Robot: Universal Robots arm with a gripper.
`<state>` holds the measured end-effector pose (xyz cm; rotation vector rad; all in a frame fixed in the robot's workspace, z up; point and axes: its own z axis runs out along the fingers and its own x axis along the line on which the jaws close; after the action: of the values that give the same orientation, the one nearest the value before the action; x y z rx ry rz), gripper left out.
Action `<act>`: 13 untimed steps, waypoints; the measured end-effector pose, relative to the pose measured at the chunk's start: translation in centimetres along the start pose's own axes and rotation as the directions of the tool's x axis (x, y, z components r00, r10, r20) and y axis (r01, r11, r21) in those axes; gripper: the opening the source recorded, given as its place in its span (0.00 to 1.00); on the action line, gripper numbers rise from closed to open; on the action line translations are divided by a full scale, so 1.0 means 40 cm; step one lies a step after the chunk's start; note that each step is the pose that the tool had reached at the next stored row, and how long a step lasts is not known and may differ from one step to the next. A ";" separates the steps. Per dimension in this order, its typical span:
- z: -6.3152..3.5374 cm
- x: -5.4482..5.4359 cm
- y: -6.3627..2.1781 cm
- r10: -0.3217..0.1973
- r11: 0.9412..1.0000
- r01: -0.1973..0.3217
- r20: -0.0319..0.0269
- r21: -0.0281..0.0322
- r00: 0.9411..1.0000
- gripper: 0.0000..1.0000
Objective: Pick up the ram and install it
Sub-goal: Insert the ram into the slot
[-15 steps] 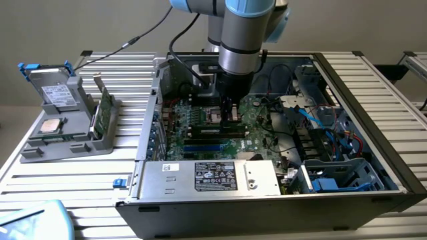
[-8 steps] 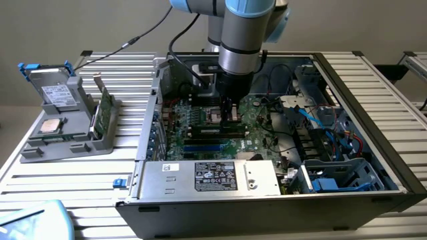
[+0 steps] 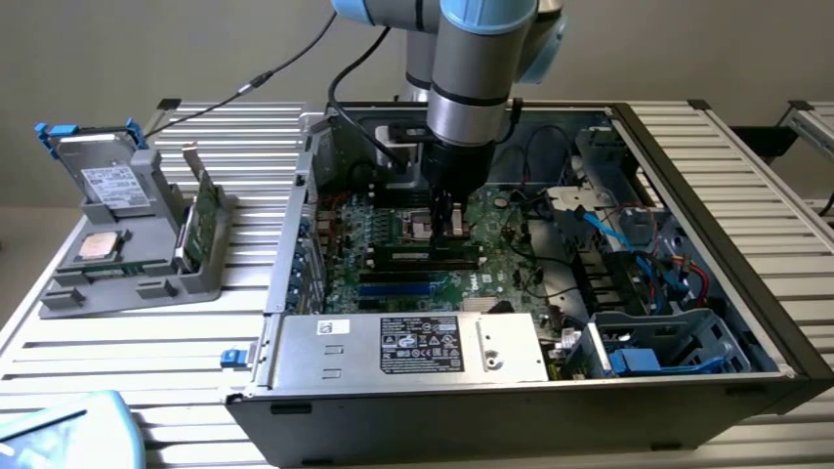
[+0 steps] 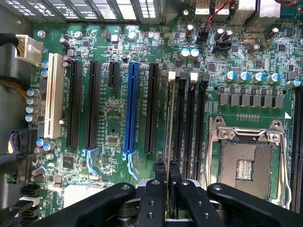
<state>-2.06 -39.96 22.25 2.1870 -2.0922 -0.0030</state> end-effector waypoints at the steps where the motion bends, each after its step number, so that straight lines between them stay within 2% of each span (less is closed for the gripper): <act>1: 0.000 0.000 0.000 0.001 1.000 -0.001 0.000 0.000 1.000 0.14; 13: 0.007 -0.001 -0.001 0.008 1.000 -0.008 0.001 -0.001 1.000 0.14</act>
<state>-2.06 -39.96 21.97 2.1780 -2.1014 -0.0036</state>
